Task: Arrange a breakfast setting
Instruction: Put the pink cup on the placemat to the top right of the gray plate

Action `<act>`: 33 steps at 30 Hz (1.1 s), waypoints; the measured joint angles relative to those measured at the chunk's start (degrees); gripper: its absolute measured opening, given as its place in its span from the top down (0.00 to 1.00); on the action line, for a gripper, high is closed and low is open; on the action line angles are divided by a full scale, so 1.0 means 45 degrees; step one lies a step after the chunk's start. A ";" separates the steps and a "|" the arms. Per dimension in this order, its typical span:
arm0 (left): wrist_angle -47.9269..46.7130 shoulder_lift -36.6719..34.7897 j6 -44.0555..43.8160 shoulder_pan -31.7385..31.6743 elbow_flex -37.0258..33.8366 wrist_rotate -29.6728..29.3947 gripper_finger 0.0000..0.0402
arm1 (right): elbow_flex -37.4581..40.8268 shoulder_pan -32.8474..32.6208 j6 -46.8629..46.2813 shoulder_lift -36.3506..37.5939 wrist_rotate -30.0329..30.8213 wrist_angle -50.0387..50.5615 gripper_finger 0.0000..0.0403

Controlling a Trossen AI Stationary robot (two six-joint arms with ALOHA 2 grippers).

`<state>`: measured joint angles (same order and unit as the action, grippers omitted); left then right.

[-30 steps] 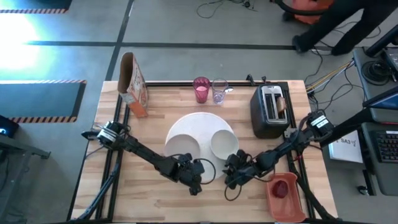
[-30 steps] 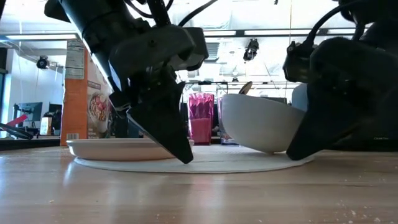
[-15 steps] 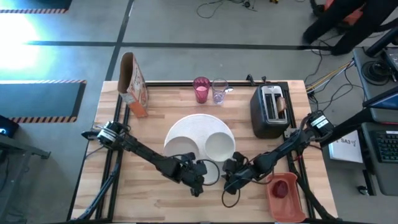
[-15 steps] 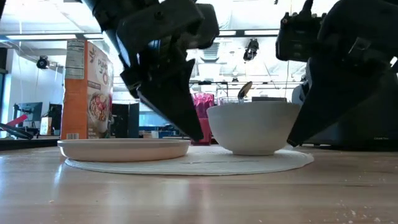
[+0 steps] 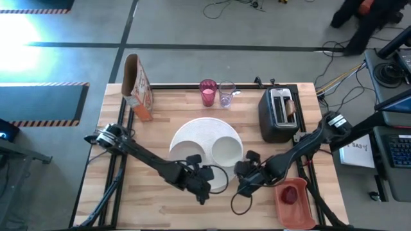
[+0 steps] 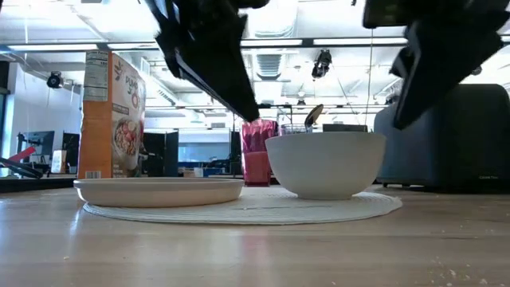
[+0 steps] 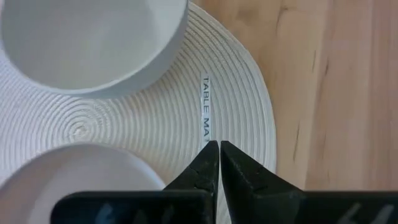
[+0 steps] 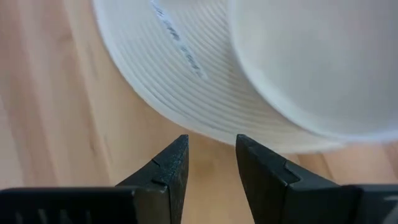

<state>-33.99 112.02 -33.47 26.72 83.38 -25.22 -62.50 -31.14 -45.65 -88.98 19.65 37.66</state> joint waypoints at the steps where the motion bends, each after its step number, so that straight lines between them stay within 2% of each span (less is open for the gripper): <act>1: -0.0096 -0.0169 0.0000 0.0016 -0.0077 -0.0060 1.00 | 0.0115 0.0000 -0.0197 0.0168 0.0002 0.0173 0.69; 13: -0.2951 -0.2494 0.0457 0.0333 -0.0142 -0.1068 1.00 | 0.1672 -0.0058 -0.3605 0.2286 0.0002 0.0657 0.69; 22: -0.5180 -0.4036 -0.0208 0.0904 -0.0392 -0.1102 1.00 | 0.1758 0.0175 -0.4186 0.3456 0.1821 0.0620 0.69; 29: -0.5193 -0.5932 -0.1400 0.1267 -0.2790 -0.1330 1.00 | 0.1763 0.0626 -0.4087 0.3606 0.2601 0.0619 0.69; 33: -0.4212 -0.7451 -0.1057 0.1274 -0.4637 -0.1822 1.00 | 0.1772 0.0876 -0.4131 0.3532 0.2621 0.0540 0.69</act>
<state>-52.94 78.49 -38.23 32.45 62.51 -33.42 -54.52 -27.19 -64.24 -73.08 31.44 40.09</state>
